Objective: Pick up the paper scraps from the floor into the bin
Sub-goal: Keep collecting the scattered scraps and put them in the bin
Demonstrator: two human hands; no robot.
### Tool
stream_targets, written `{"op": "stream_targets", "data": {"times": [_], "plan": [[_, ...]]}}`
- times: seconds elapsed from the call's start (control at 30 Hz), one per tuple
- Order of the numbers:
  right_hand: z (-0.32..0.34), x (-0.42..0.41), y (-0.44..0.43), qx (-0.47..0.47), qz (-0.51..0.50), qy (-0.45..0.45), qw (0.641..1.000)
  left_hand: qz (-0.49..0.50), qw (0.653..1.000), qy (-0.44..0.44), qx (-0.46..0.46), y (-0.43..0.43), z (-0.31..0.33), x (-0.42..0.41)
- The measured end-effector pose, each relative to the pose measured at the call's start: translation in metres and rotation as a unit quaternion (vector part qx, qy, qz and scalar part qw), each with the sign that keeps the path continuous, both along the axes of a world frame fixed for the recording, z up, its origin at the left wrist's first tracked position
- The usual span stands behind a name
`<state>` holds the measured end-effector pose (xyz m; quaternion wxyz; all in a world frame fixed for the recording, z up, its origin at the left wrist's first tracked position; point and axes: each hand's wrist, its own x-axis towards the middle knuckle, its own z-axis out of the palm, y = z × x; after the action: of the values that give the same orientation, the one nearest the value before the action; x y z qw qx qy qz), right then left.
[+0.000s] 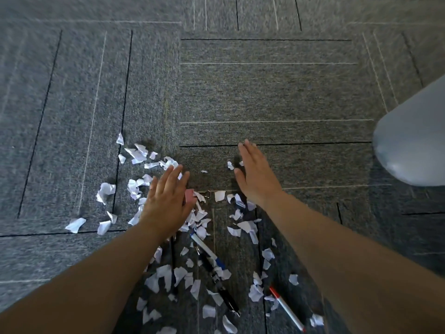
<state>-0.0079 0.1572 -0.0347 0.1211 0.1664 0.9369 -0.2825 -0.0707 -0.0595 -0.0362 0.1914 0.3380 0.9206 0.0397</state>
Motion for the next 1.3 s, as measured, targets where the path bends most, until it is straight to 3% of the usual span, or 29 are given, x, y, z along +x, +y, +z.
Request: {"op": "stream_targets", "data": {"times": [0.07, 0.17, 0.37, 0.5, 0.7, 0.8, 0.9, 1.0, 1.13, 1.3], "plan": [[0.0, -0.013, -0.002, -0.006, 0.066, -0.043, 0.997, 0.011, 1.0, -0.004, -0.022, -0.001, 0.001, -0.008], [-0.003, -0.009, -0.024, -0.015, 0.144, -0.031, 0.989, 0.013, 0.998, -0.018, -0.05, 0.001, 0.006, -0.024], [-0.009, 0.064, -0.072, -0.037, 0.164, 0.089, 0.982, -0.019, 0.995, -0.043, -0.084, 0.0, 0.006, -0.066], [0.0, 0.033, -0.06, -0.001, 0.12, 0.135, 0.984, -0.073, 0.991, -0.074, -0.086, -0.008, -0.001, -0.053], [0.007, -0.043, -0.07, 0.109, 0.206, -0.016, 0.972, -0.106, 0.991, -0.067, -0.054, -0.051, 0.007, -0.012], [0.002, -0.023, -0.095, 0.036, 0.195, 0.026, 0.98, -0.125, 0.99, -0.062, 0.006, -0.071, 0.016, -0.014], [0.002, -0.01, -0.111, -0.003, 0.179, 0.103, 0.978, -0.086, 0.996, -0.001, 0.024, -0.083, 0.024, -0.032], [0.003, -0.045, -0.116, 0.011, 0.153, 0.108, 0.982, 0.002, 1.0, 0.011, -0.013, -0.084, 0.025, -0.06], [0.003, -0.112, -0.132, 0.037, 0.18, 0.003, 0.983, 0.104, 0.992, -0.038, -0.061, -0.084, 0.017, -0.101], [0.002, -0.133, -0.163, 0.061, 0.234, -0.078, 0.967, 0.074, 0.989, -0.12, -0.031, -0.108, 0.005, -0.088]]}}
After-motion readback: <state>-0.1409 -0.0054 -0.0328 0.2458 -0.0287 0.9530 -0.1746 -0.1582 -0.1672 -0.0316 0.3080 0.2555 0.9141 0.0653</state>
